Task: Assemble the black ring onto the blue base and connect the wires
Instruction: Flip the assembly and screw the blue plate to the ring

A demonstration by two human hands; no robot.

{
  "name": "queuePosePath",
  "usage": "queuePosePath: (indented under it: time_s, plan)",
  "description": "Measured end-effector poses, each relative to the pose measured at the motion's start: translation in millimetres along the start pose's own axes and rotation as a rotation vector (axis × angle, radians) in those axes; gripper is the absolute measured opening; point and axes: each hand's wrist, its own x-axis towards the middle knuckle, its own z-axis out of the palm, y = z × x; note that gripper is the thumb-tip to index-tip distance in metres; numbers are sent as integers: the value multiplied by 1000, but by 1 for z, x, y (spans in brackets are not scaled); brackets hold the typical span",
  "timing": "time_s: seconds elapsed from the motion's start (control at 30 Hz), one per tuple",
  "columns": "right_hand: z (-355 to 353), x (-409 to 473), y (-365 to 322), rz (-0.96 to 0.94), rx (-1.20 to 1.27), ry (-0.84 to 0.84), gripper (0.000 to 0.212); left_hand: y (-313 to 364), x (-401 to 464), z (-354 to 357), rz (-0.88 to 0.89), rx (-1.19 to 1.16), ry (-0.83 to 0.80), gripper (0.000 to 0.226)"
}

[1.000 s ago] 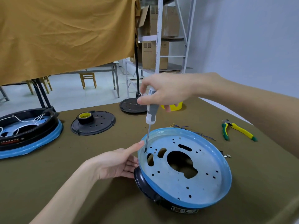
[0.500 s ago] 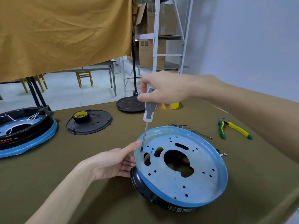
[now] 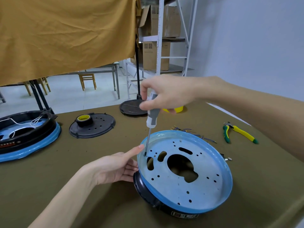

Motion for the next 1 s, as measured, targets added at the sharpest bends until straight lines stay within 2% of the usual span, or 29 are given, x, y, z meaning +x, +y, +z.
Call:
queuePosePath:
  time_s: [0.07, 0.17, 0.3, 0.43, 0.53, 0.7, 0.77, 0.83, 0.93, 1.0]
  plan:
    - [2, 0, 0, 5, -24, 30, 29, 0, 0, 0, -2, -5, 5, 115]
    - [-7, -4, 1, 23, 84, -79, 35, 0, 0, 1, -2, -15, 2, 114]
    - [0, 1, -1, 27, -64, 30, 32, 0, 0, 0, 1, -20, 9, 109]
    - [-7, -1, -2, 51, 90, -85, 34, 1, -1, 2, -6, -29, 10, 116]
    - [-2, 2, -4, 49, 8, -31, 26, 1, -1, 2, -4, -26, 15, 107]
    - [-7, -2, -3, 34, 89, -104, 37, 1, -1, 2, -11, -27, 23, 106]
    - [-4, 0, -3, 35, 33, -47, 29, 0, -1, 1, -7, -29, 24, 107]
    - [-1, 2, -3, 38, -27, 0, 30, 0, -1, 1, -5, -27, 24, 111]
    - [-5, 0, 0, 37, 71, -91, 33, 1, -2, 2, -4, -20, 20, 118]
    - [-4, 0, 1, 33, 46, -74, 27, 1, -2, 2, -1, -18, 18, 118]
